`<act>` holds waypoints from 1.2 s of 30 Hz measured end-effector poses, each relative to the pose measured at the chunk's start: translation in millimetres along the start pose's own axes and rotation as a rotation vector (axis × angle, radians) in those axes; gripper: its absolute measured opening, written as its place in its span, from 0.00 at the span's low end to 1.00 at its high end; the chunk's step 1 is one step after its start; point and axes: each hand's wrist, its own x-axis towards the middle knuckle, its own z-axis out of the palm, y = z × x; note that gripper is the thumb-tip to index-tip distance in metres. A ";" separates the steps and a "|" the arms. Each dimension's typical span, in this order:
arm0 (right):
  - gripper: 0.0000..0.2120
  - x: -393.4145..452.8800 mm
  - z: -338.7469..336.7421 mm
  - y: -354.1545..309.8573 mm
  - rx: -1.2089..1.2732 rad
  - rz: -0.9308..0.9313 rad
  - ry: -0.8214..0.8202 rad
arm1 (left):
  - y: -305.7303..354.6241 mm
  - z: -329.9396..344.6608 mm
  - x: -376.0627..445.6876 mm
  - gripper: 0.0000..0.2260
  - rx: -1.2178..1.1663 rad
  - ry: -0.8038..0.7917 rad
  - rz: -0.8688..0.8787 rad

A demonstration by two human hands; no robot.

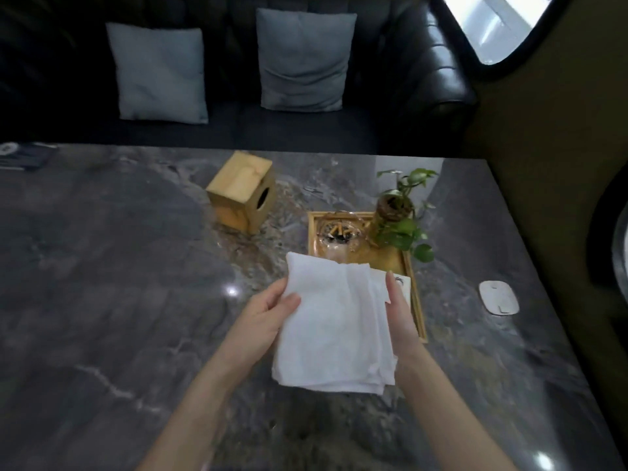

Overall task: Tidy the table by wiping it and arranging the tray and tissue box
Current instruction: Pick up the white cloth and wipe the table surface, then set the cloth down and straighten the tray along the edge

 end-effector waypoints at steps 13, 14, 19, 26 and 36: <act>0.10 52.5 108.7 67.9 -0.616 -0.156 0.070 | -28.6 -147.3 41.8 0.14 0.147 0.137 -0.042; 0.09 59.3 112.9 71.1 -0.622 -0.191 0.099 | -35.8 -153.4 48.2 0.14 0.151 0.154 -0.052; 0.11 97.6 115.4 87.8 -0.886 -0.331 0.294 | -61.4 -169.9 76.1 0.16 0.269 0.186 -0.103; 0.18 113.2 112.1 95.2 -1.101 -0.391 0.419 | -78.7 -171.1 86.5 0.12 0.710 0.387 -0.024; 0.13 103.6 114.3 86.2 -1.464 -0.457 0.352 | -72.9 -159.8 82.2 0.15 1.059 0.491 -0.071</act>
